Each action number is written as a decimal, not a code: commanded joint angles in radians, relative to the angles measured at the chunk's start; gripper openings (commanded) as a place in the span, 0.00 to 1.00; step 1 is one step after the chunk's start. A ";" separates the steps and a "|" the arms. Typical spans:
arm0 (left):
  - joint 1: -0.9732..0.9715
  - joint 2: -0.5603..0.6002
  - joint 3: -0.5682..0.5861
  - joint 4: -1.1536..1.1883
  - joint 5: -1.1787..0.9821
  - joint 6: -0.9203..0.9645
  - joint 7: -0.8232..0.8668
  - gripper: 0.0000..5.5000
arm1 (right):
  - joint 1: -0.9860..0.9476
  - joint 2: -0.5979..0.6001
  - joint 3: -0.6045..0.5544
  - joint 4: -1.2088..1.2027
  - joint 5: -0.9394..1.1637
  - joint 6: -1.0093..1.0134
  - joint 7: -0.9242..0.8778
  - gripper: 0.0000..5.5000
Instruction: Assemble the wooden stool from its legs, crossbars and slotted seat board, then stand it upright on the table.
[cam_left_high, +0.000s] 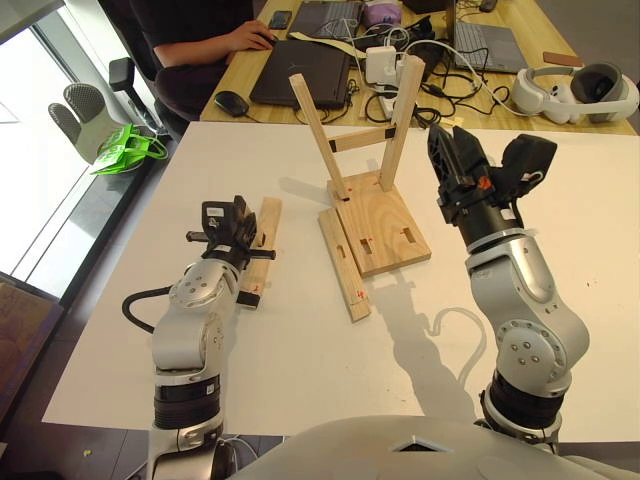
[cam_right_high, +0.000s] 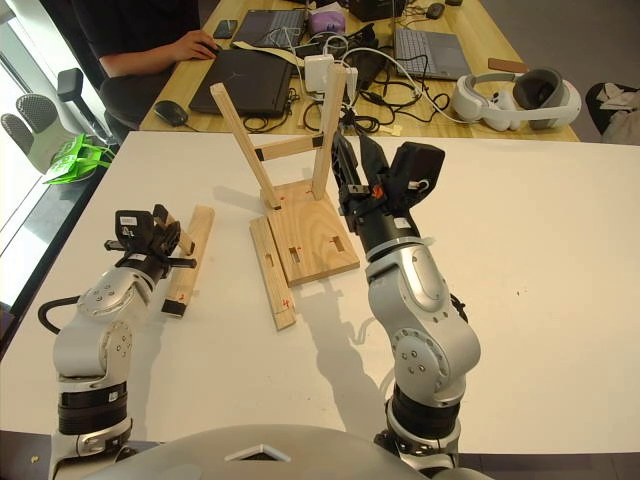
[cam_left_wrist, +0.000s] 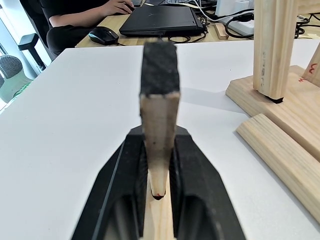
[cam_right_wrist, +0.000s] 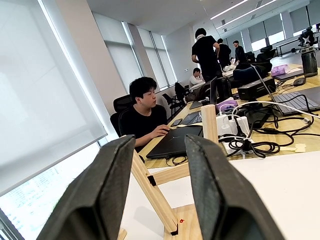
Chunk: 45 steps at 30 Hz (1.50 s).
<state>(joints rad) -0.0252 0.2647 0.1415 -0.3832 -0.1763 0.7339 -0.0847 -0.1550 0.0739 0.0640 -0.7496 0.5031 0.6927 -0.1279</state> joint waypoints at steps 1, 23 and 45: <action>0.003 -0.029 0.010 -0.002 -0.015 0.067 0.016 0.07 | -0.009 0.006 -0.004 0.003 0.007 0.013 -0.008 0.34; -0.103 -0.227 -0.179 0.047 0.078 0.019 0.134 0.07 | -0.035 0.014 -0.009 0.030 0.007 0.001 -0.005 0.34; -0.378 -0.211 -0.017 -0.127 0.006 0.096 0.138 0.38 | -0.052 0.015 -0.004 0.039 0.018 0.007 -0.007 0.34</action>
<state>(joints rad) -0.3028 0.0388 0.0923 -0.5010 -0.1649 0.8187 0.0393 -0.1898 0.0762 0.0633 -0.7154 0.5149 0.6923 -0.1287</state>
